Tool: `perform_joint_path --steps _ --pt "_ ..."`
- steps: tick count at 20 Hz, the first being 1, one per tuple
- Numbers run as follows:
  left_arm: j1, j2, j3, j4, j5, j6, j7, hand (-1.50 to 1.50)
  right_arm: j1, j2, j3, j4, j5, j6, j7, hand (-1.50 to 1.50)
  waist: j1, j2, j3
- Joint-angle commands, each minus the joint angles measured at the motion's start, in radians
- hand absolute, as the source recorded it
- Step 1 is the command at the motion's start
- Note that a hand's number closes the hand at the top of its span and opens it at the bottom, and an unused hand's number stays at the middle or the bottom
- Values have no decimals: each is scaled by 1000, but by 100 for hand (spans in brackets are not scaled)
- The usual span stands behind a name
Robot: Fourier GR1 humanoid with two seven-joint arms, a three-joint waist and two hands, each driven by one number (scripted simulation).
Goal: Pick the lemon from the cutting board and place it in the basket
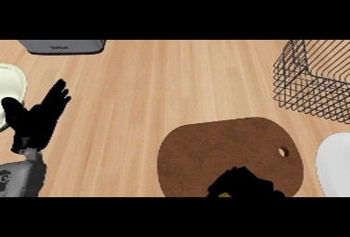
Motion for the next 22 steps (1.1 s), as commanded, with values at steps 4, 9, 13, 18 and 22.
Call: perform_joint_path --steps 4,9,13,18,22 --pt "8 2 -16 -59 9 -17 43 0 -324 24 -127 -237 -50 195 367 150 31 3 0" --pt "-16 7 1 -3 11 -19 23 0 -628 24 -316 -156 -126 288 525 150 24 5 0" --pt "-35 -22 -25 -4 -21 14 16 0 -857 24 -521 -5 -183 333 560 150 21 5 1" --pt "-35 22 18 37 9 -33 -16 0 -889 -114 -771 130 -239 364 412 150 13 6 1" --pt "-6 32 21 -20 37 -65 24 0 -862 -175 -850 208 -250 330 353 150 17 4 2"
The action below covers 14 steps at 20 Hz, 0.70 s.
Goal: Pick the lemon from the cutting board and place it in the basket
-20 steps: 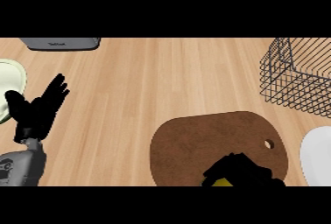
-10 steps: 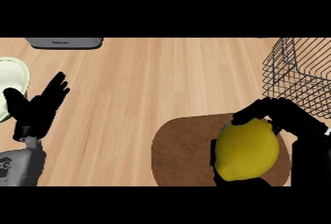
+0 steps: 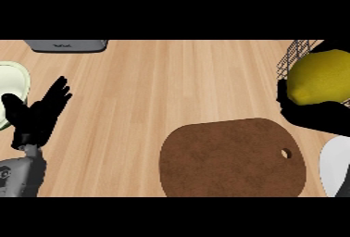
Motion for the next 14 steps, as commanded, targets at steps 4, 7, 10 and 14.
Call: perform_joint_path --steps 4,7,10,14 --pt "54 -35 -22 -59 -18 22 -1 0 -34 -173 -267 212 -145 -13 -180 150 2 -1 1" --pt "-6 -29 -18 14 -33 27 -18 0 55 -189 -267 260 -166 -46 -292 150 -4 1 1" --pt "3 -23 -15 -77 -18 36 58 0 85 -228 -319 368 -166 -118 -412 150 2 0 1" --pt "9 3 8 -29 -3 -7 14 0 11 -218 -319 538 -176 -209 -473 150 6 1 1"
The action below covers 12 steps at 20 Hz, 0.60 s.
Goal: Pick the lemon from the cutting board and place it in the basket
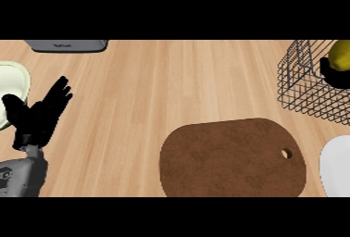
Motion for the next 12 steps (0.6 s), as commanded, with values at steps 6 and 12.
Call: perform_joint_path --steps 6,12 --pt "20 15 22 6 15 -22 -9 0 33 -34 -134 214 43 -250 -126 150 8 4 0" --pt "4 -11 3 9 -7 0 -1 0 28 -55 -121 431 -55 -284 -280 -150 1 0 0"
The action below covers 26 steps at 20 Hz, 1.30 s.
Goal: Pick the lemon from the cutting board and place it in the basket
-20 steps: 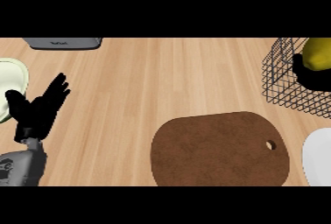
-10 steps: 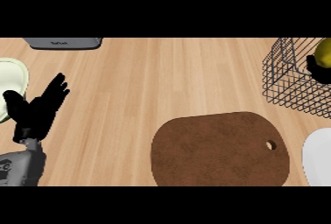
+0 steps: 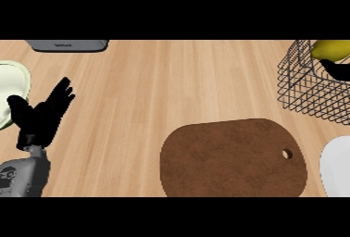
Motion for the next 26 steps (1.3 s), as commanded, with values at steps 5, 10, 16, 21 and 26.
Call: perform_joint_path --steps 5,10,16,21,26 --pt "-60 17 24 105 -1 -16 -37 0 -62 -79 -18 201 -112 -16 -193 -150 -6 1 0" --pt "2 3 6 -24 11 -14 27 0 -77 -15 -118 154 -176 -139 -91 -150 -5 -1 0" --pt "48 6 13 -43 18 -21 22 0 -59 -176 -372 157 -425 -37 -70 -150 -18 -5 1" --pt "-19 -19 8 -20 -11 36 20 0 83 -308 -510 248 -600 162 -160 -150 -25 -3 1" --pt "65 -4 20 -62 14 -6 5 0 229 -476 -604 389 -697 402 -223 -150 -16 -3 1"
